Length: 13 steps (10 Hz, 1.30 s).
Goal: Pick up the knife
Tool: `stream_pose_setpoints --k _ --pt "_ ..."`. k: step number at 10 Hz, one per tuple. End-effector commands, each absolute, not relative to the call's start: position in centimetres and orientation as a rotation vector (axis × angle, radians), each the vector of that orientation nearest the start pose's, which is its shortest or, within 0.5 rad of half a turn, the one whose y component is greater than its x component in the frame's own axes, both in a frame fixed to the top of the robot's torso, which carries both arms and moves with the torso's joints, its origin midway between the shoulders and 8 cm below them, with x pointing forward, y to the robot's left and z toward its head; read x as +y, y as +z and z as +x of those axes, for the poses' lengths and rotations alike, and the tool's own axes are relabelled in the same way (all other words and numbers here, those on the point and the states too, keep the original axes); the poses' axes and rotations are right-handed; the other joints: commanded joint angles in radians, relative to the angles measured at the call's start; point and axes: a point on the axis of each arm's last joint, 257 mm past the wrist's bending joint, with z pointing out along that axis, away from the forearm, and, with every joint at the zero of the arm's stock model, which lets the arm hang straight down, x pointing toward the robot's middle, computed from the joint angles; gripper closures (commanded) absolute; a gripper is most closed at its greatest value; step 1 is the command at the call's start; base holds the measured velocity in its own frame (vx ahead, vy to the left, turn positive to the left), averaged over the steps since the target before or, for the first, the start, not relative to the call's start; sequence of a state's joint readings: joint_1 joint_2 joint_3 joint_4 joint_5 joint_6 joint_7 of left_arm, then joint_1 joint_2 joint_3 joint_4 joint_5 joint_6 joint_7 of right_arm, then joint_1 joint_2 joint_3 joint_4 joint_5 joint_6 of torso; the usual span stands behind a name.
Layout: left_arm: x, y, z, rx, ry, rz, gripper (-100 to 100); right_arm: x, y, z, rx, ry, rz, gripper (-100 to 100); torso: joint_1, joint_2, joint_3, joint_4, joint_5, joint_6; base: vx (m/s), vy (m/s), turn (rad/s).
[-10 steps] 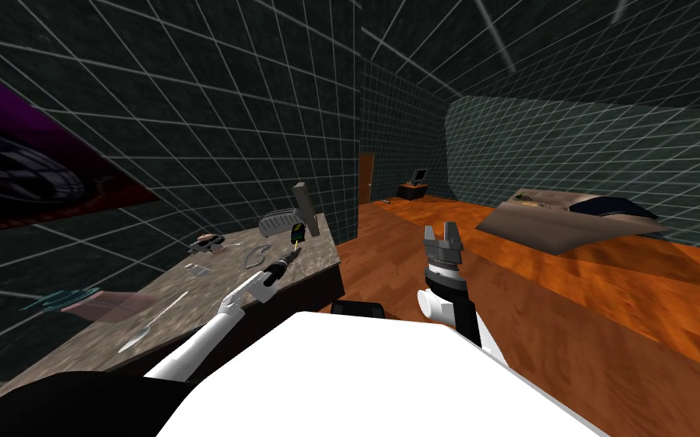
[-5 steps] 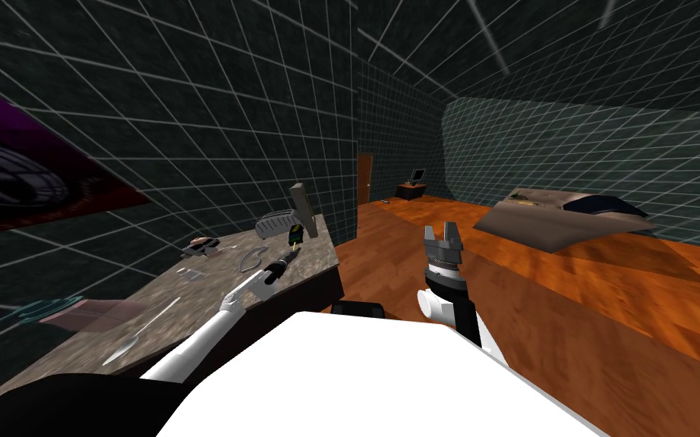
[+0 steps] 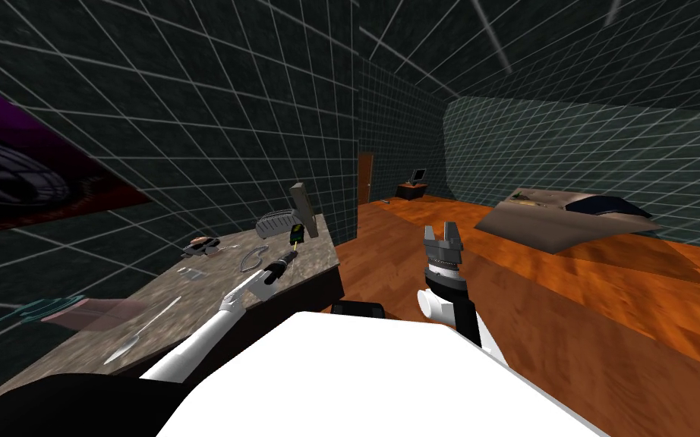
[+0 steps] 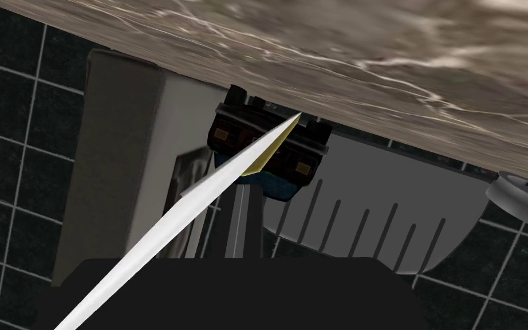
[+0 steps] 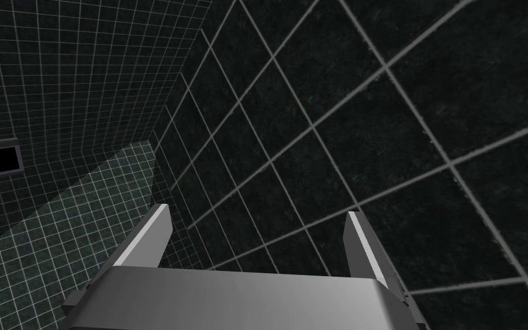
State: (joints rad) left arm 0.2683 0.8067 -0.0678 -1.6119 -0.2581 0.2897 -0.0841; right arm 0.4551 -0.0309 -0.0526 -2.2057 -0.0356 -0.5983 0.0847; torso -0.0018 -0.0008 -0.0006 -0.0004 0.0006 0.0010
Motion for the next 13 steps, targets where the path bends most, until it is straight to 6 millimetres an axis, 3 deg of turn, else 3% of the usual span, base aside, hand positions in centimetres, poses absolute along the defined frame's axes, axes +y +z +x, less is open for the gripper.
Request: stream_pose_setpoints --k 1,2,4,10,13 --pt "51.0 -30.3 43.1 1.879 -0.034 -0.611 0 -29.4 2.6 34.1 0.584 1.222 0.569 0 0.0 0.0 0.0 0.0 0.0 0.0 0.0 0.0 0.0" --pt "52.2 -30.5 42.0 1.908 -0.007 -0.605 -100 -29.4 2.6 34.1 0.584 1.222 0.569 0 0.0 0.0 0.0 0.0 0.0 0.0 -0.018 -0.108 0.112" --pt "53.3 -30.7 40.8 1.94 0.024 -0.598 -100 -29.4 2.6 34.1 0.583 1.222 0.57 0 -0.012 0.002 0.001 0.0 -0.002 0.0 -0.023 -0.177 0.11" --pt "57.4 -31.4 35.6 2.09 0.157 -0.566 -100 -29.4 2.6 34.1 0.584 1.222 0.57 0 -0.011 -0.006 -0.003 -0.002 -0.002 0.001 0.069 -0.152 0.129" --pt "58.4 -31.1 34.7 2.123 0.192 -0.547 -100 -29.4 2.6 34.1 0.584 1.222 0.569 0 -0.008 -0.005 -0.003 -0.002 -0.001 0.001 0.054 -0.093 0.064"
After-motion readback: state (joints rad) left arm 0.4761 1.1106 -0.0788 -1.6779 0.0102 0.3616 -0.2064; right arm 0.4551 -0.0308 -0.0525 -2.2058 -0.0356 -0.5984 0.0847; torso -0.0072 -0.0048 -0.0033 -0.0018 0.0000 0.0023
